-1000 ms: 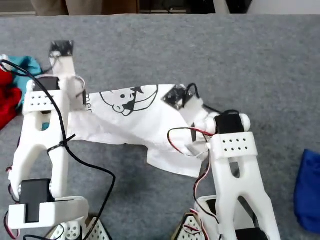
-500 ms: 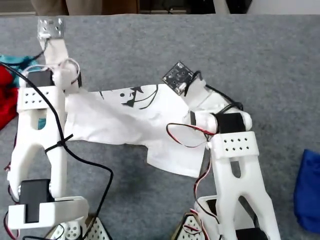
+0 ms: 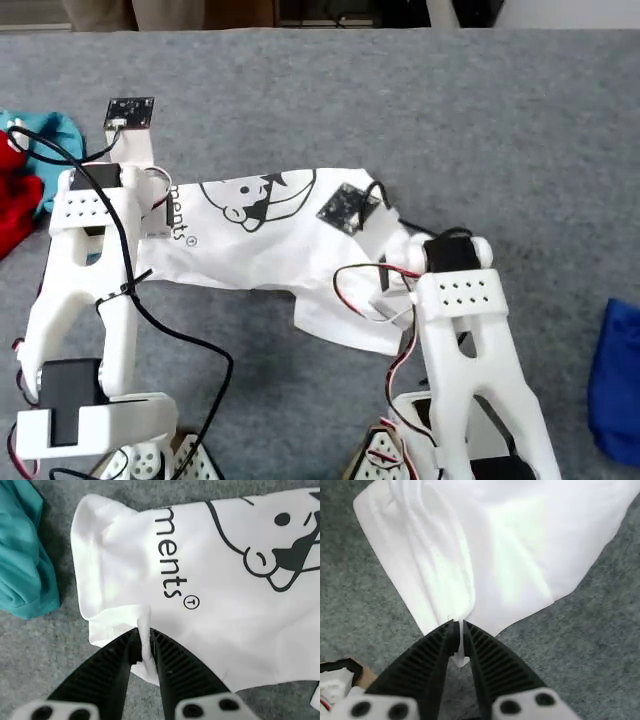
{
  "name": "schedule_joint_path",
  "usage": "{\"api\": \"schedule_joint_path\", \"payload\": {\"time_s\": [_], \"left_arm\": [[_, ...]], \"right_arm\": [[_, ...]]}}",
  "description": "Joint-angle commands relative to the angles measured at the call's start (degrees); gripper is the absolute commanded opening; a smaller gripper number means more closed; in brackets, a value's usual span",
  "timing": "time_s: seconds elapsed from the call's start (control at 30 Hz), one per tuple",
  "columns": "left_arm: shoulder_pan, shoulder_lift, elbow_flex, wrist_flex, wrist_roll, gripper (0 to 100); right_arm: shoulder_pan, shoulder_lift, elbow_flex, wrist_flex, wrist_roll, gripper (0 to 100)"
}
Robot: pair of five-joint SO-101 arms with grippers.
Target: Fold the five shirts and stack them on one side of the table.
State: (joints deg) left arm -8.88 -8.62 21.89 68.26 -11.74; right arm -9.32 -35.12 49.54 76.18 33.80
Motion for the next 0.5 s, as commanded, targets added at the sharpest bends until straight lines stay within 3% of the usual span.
{"api": "schedule_joint_path", "payload": {"time_s": [0.0, 0.47], "left_arm": [[-0.4, -0.7, -0.5, 1.9, -0.4, 2], [-0.5, -0.2, 1.8, -0.8, -3.4, 2]], "right_arm": [[-0.8, -1.9, 1.0, 0.7, 0.6, 0.5], [-1.2, -2.0, 1.6, 4.4, 0.7, 0.5]]}}
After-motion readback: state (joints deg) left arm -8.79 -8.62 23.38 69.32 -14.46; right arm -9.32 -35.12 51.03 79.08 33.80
